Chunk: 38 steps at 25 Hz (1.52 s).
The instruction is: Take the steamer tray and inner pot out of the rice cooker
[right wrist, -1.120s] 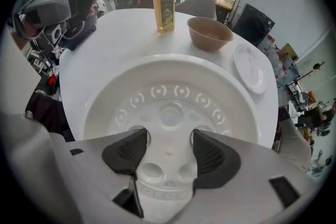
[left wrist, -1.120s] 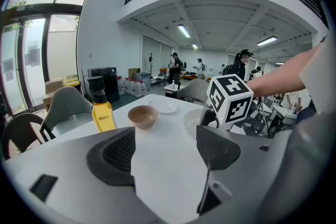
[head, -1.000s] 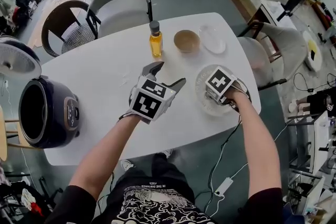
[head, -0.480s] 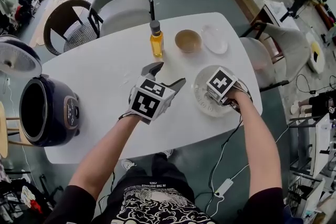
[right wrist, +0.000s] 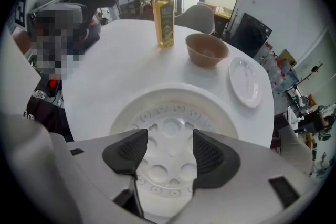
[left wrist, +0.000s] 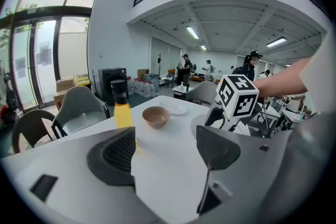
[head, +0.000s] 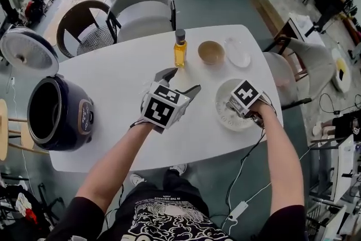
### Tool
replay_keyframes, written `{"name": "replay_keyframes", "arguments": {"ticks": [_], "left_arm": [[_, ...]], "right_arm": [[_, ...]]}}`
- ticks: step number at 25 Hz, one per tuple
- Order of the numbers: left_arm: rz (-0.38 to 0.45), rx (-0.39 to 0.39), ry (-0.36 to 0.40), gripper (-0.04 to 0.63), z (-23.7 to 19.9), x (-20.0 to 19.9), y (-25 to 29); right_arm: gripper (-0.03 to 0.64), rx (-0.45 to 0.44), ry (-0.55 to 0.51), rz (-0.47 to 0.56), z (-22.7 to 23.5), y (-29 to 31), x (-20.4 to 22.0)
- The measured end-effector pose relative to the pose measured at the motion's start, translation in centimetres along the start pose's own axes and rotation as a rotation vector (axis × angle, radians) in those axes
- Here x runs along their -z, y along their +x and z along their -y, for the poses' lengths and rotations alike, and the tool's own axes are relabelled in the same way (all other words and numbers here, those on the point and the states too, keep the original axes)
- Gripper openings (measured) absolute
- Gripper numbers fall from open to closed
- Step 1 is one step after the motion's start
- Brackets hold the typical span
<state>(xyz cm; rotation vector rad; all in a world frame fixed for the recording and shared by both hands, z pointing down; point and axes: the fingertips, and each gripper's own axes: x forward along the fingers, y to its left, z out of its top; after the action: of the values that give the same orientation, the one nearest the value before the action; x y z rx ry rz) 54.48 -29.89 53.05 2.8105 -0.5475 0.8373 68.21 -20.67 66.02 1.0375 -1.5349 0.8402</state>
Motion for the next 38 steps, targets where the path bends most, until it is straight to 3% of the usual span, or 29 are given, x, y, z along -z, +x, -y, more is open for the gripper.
{"name": "replay_keyframes", "arguments": {"ticks": [8, 17, 27, 33, 38], "left_arm": [[0.052, -0.123, -0.023, 0.357, -4.5, -1.2, -7.1], [0.133, -0.289, -0.083, 0.357, -11.1, -0.8, -18.0], [0.22, -0.444, -0.12, 0.357, -17.6, 2.2, -33.9], [0.276, -0.51, -0.164, 0.357, -22.2, 4.9, -45.5], [0.29, -0.548, -0.193, 0.357, -25.4, 8.9, -53.4]], "right_arm": [[0.287, 0.025, -0.07, 0.229, -3.6, -6.8, -8.5], [0.278, 0.001, -0.263, 0.462, -12.1, -13.2, -19.7], [0.268, -0.038, -0.419, 0.667, -27.0, -18.6, -31.0], [0.268, -0.088, -0.449, 0.761, -38.0, -22.4, -36.9], [0.264, -0.145, -0.416, 0.808, -45.6, -24.0, -39.9]]}}
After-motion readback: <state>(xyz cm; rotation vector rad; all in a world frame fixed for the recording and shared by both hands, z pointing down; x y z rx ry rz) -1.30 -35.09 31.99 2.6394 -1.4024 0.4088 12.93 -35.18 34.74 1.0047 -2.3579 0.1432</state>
